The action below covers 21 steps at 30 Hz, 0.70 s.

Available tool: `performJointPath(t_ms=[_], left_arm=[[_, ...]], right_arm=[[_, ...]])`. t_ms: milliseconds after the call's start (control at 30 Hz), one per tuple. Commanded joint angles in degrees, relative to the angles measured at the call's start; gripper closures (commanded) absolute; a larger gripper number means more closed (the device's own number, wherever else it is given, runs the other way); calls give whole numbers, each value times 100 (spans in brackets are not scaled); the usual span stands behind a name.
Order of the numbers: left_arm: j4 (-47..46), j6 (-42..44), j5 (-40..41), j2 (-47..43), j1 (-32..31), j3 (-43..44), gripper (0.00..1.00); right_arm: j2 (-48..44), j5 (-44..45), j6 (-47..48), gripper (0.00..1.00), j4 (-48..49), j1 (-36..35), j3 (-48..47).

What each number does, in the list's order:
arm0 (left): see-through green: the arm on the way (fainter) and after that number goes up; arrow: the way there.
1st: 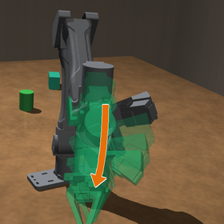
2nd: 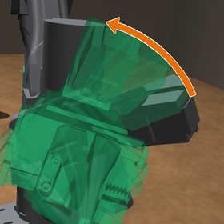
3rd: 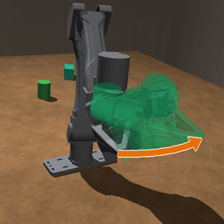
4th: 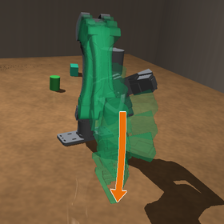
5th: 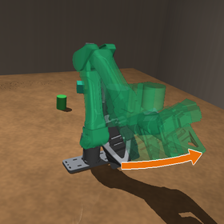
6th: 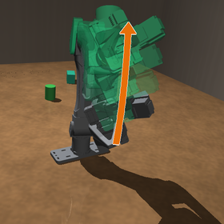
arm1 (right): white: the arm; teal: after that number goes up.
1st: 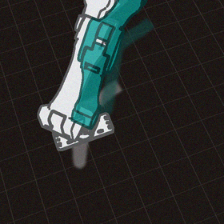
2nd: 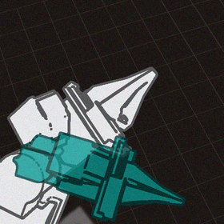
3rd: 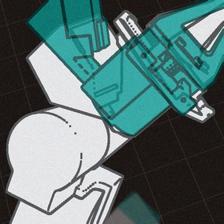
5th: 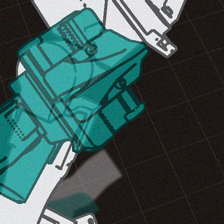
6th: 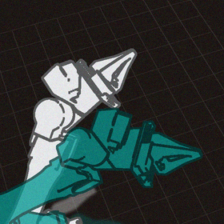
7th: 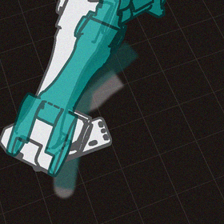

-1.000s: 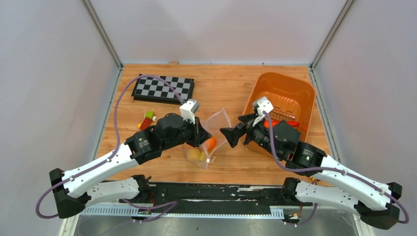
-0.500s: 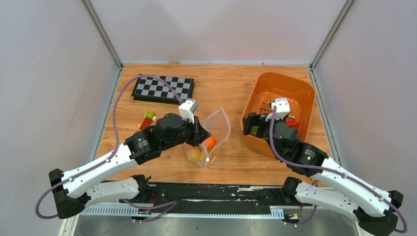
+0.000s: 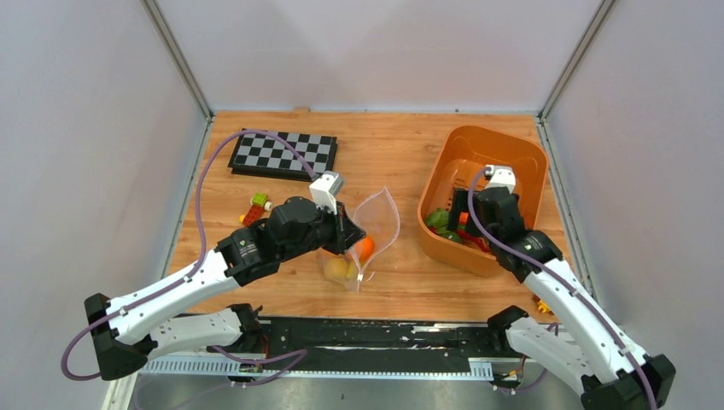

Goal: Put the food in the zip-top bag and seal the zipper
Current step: Move the bin to the center of the board.

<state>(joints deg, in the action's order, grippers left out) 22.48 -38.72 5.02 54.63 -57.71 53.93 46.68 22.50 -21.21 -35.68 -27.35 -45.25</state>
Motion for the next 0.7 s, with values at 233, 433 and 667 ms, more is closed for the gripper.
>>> performJointPath(t_ms=[233, 433, 667], left_arm=[[23, 78, 277, -239, -11, 106, 100], [139, 92, 527, -386, -7, 108, 100], [356, 101, 1036, -576, -6, 109, 100]], right_arm=[[1068, -3725, 1362, 13, 21, -313, -218], [1335, -4107, 1583, 12, 412, -1407, -412], [1430, -3232, 1755, 8, 279, -2010, -827]])
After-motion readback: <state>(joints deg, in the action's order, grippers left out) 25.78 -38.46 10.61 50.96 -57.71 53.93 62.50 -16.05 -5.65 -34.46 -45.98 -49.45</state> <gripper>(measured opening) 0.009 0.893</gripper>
